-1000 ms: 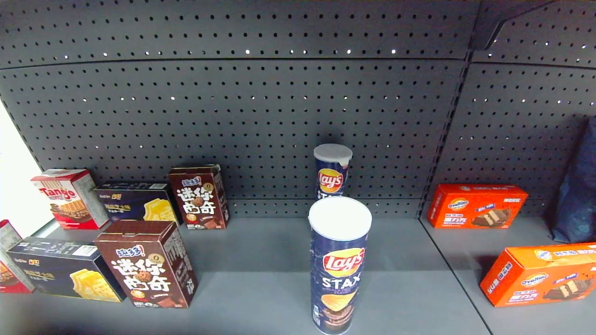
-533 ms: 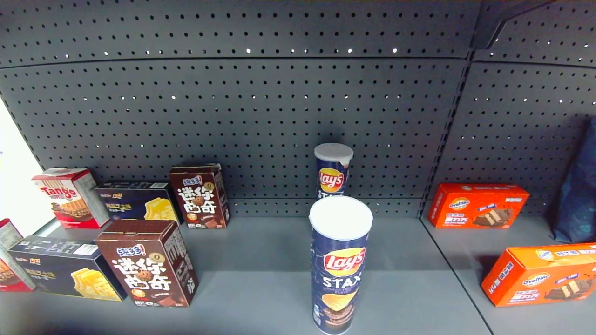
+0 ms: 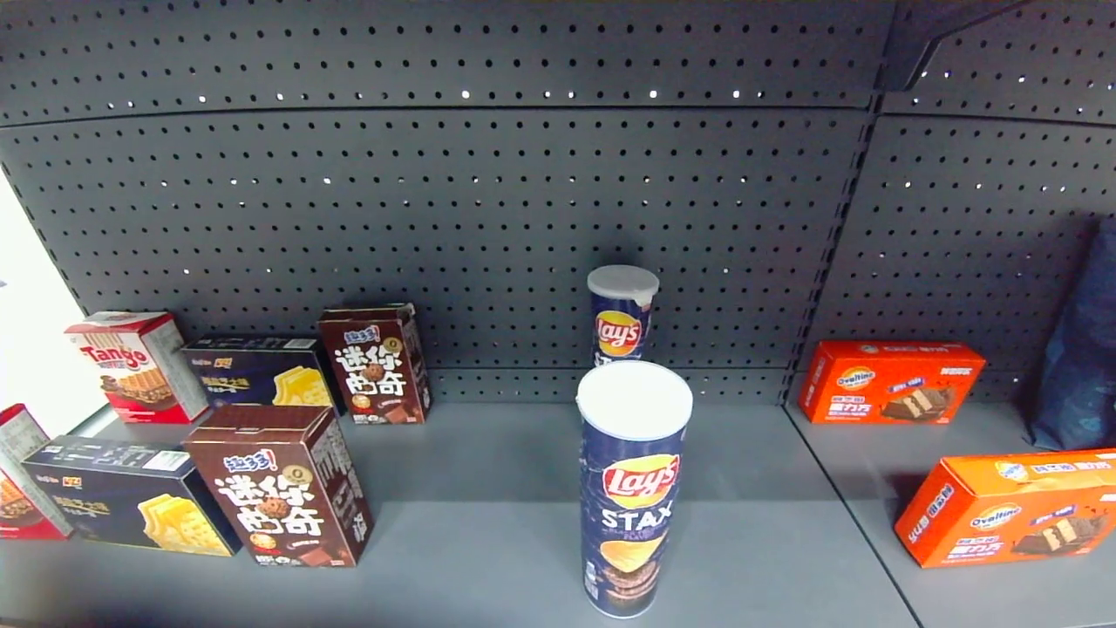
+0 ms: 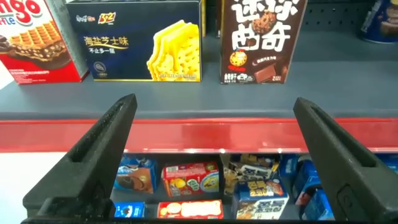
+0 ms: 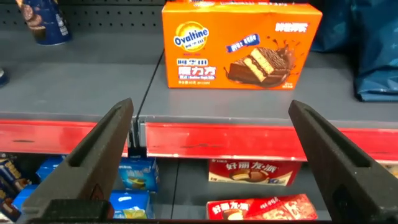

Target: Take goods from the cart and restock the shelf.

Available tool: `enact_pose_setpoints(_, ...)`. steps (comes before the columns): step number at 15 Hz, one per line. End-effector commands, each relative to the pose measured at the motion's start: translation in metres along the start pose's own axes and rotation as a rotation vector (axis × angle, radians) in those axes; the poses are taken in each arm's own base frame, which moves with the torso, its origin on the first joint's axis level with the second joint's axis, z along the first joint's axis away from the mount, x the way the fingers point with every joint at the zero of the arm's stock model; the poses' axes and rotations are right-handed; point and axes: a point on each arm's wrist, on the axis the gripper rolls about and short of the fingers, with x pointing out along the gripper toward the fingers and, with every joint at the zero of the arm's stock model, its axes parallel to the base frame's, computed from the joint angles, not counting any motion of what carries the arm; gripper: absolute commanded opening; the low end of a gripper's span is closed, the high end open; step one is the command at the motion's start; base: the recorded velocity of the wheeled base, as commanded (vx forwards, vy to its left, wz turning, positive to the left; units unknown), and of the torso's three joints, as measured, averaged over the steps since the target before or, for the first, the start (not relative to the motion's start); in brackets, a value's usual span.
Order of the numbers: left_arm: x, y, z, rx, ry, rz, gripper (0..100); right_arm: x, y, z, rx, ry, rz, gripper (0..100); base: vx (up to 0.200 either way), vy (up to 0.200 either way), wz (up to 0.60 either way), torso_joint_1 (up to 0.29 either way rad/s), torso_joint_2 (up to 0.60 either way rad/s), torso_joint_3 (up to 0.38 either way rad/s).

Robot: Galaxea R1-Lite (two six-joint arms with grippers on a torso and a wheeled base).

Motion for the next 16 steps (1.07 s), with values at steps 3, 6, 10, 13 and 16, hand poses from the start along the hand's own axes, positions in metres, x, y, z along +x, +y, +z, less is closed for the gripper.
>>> enact_pose_setpoints(3,0.0001,0.0000,0.0001,-0.001,0.001,0.002,100,0.0000,0.0000,0.0001,0.000,-0.001,-0.001,100,0.000,0.000,0.00,0.000,0.00,0.000)
enact_pose_setpoints(6,0.0001,0.0000,0.0001,-0.001,0.001,0.002,100,0.0000,0.0000,0.0001,0.000,-0.001,-0.001,100,0.000,0.000,0.00,0.000,0.00,0.000)
enact_pose_setpoints(10,0.0001,0.0000,0.0003,-0.001,-0.001,0.002,100,0.0000,0.0000,0.0001,0.000,-0.001,0.001,100,0.000,0.000,0.00,0.000,0.00,0.000)
enact_pose_setpoints(13,0.0001,0.0000,0.0003,0.001,-0.001,0.002,100,0.0000,0.0000,0.0001,0.000,-0.001,0.001,100,0.000,0.000,0.00,0.000,0.00,0.000)
enact_pose_setpoints(16,0.0001,0.0000,0.0001,0.001,0.001,-0.001,100,0.0000,0.0000,0.0001,0.000,-0.001,-0.001,100,0.000,0.000,0.00,0.000,0.00,0.000)
